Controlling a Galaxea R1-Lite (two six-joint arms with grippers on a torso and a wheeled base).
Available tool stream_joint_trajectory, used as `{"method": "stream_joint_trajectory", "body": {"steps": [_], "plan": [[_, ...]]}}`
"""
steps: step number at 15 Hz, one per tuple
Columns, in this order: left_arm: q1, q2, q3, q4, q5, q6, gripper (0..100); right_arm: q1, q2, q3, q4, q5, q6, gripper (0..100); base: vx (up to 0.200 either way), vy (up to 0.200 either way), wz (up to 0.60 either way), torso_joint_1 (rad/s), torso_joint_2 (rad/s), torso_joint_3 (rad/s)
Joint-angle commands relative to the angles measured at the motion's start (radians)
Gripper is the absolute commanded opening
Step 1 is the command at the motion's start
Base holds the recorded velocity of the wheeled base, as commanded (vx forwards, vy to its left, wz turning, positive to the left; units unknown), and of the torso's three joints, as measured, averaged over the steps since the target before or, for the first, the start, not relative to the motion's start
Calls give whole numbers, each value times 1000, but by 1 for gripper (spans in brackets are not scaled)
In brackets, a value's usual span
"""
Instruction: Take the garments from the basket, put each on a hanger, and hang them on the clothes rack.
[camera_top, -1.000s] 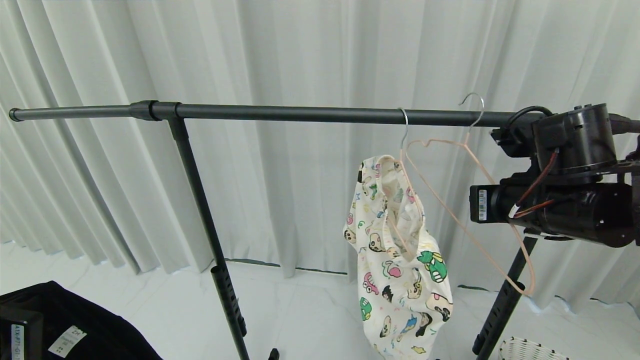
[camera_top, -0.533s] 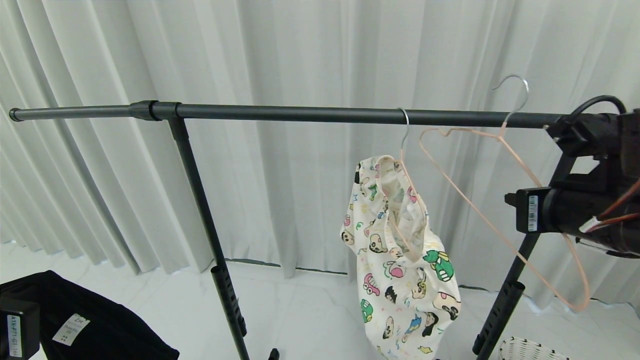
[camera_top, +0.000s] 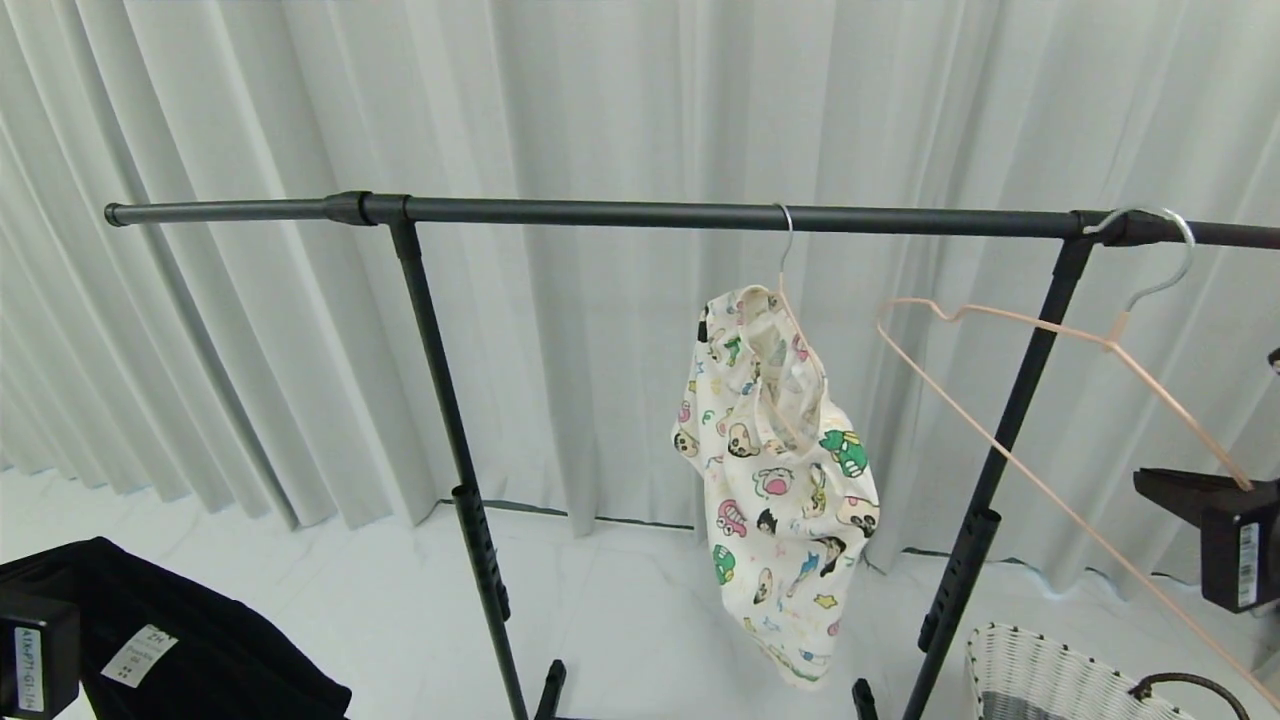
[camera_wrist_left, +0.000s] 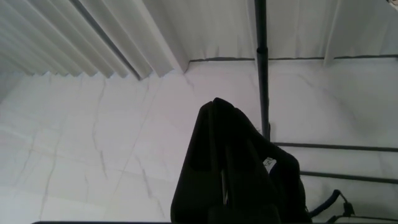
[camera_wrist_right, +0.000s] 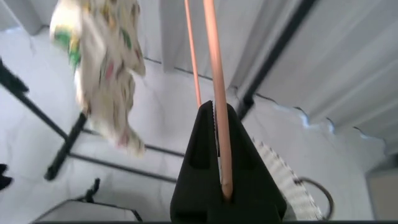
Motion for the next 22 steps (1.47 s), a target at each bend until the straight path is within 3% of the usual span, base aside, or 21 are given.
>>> {"method": "stream_joint_trajectory", "body": {"steps": [1, 8, 10, 12, 14, 16, 17, 18, 19, 20, 22], "plan": [[-1, 3, 0, -1, -1, 4, 0, 1, -59, 25, 5, 0, -4, 0, -200, 0, 0, 2, 2, -2], [-104, 5, 9, -1, -3, -2, 0, 181, -92, 49, 81, 11, 11, 0, -200, 0, 0, 1, 5, 4], [-176, 1, 9, -1, -3, -5, 0, 319, -86, 55, 113, 32, 71, 0, 0, 0, 0, 0, 0, 0], [-257, 26, 8, -24, -3, -34, 0, 405, -52, 62, 124, 117, 157, 0, 0, 0, 0, 0, 0, 0], [-331, 116, -5, -84, 13, -109, 0, 423, -8, 86, 95, 236, 177, 0, 0, 0, 0, 0, 0, 0], [-335, 235, -34, -145, 106, -163, 0, 428, 21, 115, 18, 329, 177, 0, 0, 0, 0, 0, 0, 0], [-355, 311, -69, -170, 158, -238, 0, 439, 46, 120, -29, 375, 178, 0, 0, 0, 0, 0, 0, 0], [-386, 380, -121, -171, 192, -326, 0, 457, 78, 120, -66, 402, 178, 0, 0, 0, 0, 0, 0, 0], [-397, 406, -143, -171, 206, -356, 0, 466, 92, 118, -81, 407, 178, 0, 0, 0, 0, 0, 0, 0], [-435, 508, -230, -171, 270, -461, 0, 500, 152, 118, -144, 407, 180, 0, 0, 0, 0, 0, 0, 0], [-455, 607, -315, -171, 341, -517, 0, 535, 227, 115, -238, 407, 195, 0, 0, 0, 0, 0, 0, 0]]}}
